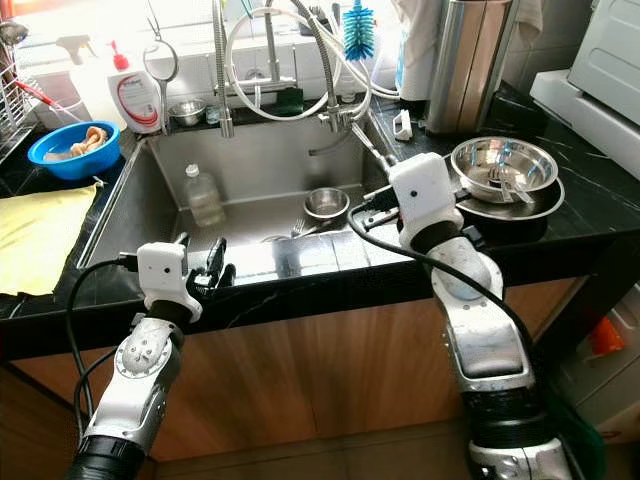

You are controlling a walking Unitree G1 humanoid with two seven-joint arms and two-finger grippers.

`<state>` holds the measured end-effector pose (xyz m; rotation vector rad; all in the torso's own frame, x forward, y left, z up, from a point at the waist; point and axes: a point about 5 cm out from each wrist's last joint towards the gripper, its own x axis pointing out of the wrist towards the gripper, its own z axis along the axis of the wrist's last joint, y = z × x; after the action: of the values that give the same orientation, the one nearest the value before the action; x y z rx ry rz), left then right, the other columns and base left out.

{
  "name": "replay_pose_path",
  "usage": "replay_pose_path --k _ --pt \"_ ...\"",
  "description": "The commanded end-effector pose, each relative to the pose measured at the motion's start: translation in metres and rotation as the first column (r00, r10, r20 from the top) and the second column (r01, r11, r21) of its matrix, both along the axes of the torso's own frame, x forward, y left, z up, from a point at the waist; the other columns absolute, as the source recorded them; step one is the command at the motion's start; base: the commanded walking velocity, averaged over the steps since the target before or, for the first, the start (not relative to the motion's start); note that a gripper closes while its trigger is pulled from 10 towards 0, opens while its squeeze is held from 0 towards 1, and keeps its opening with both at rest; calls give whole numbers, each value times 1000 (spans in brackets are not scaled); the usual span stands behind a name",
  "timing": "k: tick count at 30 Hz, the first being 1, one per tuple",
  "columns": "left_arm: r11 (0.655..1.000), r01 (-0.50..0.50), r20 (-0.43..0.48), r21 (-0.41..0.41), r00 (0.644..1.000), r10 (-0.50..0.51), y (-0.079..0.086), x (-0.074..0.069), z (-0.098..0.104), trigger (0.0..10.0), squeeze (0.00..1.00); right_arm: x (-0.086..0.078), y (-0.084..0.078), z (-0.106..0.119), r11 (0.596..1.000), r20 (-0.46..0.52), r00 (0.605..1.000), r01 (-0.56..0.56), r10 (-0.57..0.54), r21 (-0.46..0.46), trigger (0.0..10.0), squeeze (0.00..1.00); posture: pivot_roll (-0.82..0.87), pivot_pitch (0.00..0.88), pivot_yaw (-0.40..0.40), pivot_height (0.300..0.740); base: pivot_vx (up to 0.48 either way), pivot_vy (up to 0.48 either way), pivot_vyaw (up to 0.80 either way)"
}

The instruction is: Kitchen organization

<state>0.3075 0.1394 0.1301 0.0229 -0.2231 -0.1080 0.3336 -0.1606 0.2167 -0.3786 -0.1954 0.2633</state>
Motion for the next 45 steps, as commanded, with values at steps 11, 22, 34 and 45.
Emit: replay_pose_path --k 11,22,34,45 --pt "1000 -9 19 11 1000 9 3 3 6 10000 0 42 6 -22 970 -139 990 62 -30 236 10000 0 -169 0 99 740 0 0 0" --pt "1000 -8 20 15 1000 8 3 3 5 10000 0 60 6 -24 948 -195 980 85 -24 307 10000 0 -169 0 100 740 0 0 0" --pt "1000 -1 19 16 1000 1 2 2 5 10000 0 66 5 -37 957 -286 954 166 -95 236 10000 384 -162 0 99 740 0 0 0" --pt "1000 2 15 16 1000 -2 1 1 4 10000 0 68 6 -35 964 -262 957 177 -122 197 10000 514 -162 0 100 740 0 0 0"
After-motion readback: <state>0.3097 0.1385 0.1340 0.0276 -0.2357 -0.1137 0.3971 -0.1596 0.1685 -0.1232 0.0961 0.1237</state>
